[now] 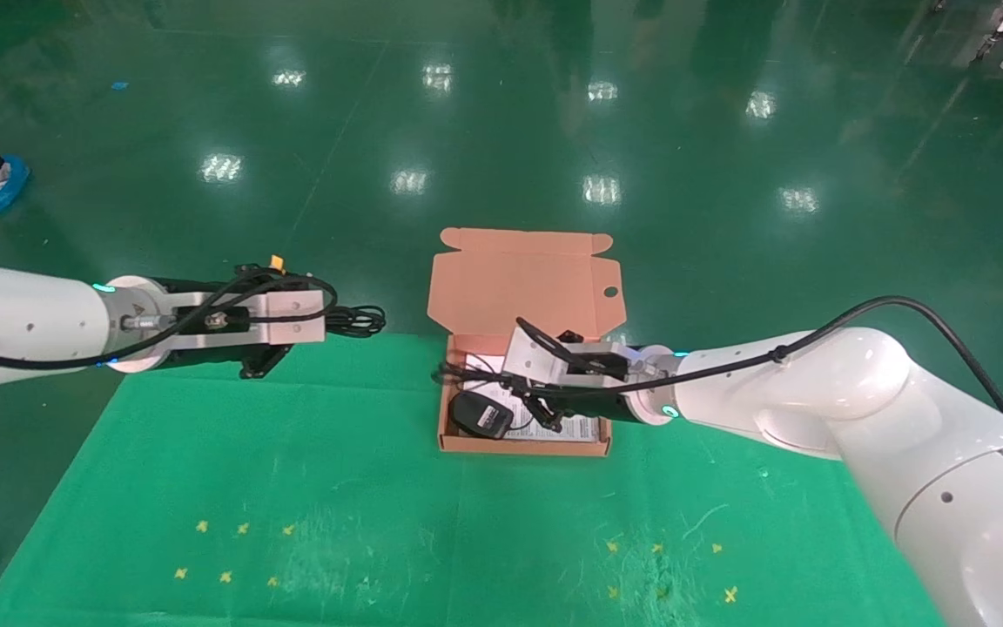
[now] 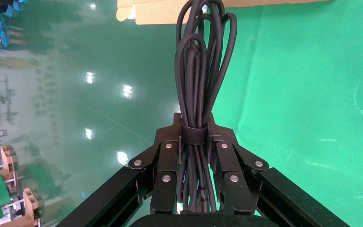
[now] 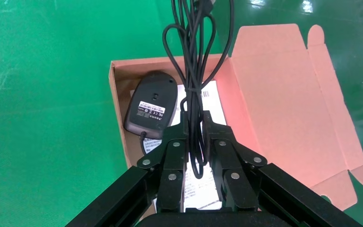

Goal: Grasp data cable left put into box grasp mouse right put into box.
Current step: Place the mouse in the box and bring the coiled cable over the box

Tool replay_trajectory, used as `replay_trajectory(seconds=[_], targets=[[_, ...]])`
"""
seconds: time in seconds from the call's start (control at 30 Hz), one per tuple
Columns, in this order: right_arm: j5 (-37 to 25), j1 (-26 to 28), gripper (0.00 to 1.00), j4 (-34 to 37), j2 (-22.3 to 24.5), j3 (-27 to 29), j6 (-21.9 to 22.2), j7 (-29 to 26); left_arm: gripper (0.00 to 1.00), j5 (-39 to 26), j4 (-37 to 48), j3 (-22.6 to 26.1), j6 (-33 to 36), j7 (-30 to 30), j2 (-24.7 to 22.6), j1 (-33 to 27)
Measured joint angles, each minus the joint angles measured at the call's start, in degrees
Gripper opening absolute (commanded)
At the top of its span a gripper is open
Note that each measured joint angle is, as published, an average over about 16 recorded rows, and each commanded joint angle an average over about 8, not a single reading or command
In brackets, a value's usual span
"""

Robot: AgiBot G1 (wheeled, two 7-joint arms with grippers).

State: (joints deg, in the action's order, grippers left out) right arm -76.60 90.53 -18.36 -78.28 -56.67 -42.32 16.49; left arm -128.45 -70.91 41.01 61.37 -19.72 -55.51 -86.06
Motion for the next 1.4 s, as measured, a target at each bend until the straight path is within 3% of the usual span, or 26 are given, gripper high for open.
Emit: replay_trajectory(seconds=[0.4,0.73,1.07,1.4], targets=[[0.6,0.2,1.00,-2.9,2.8,1.0,0.6,-0.2,0.00,1.8,1.6,0.2,-1.9,1.9,-2.1,0.7],[0.0,0.9,1.00,-10.3,11.0,1.2,2.1,-2.6,0.00,6.3,10.3,1.6,-9.0,10.4,-10.5,2.2],[-3.1,-0.3,1.00,-22.7,21.6,0.0,3.8,-9.9,0.00,12.7,23.7,4.5,-17.7,22.7,-20.1,2.6],[-7.3,-2.6,1.00,-35.2,29.7,-1.4,7.5,-19.1,0.00,22.6,30.0,12.5,-24.6,28.9,-22.9,2.0]])
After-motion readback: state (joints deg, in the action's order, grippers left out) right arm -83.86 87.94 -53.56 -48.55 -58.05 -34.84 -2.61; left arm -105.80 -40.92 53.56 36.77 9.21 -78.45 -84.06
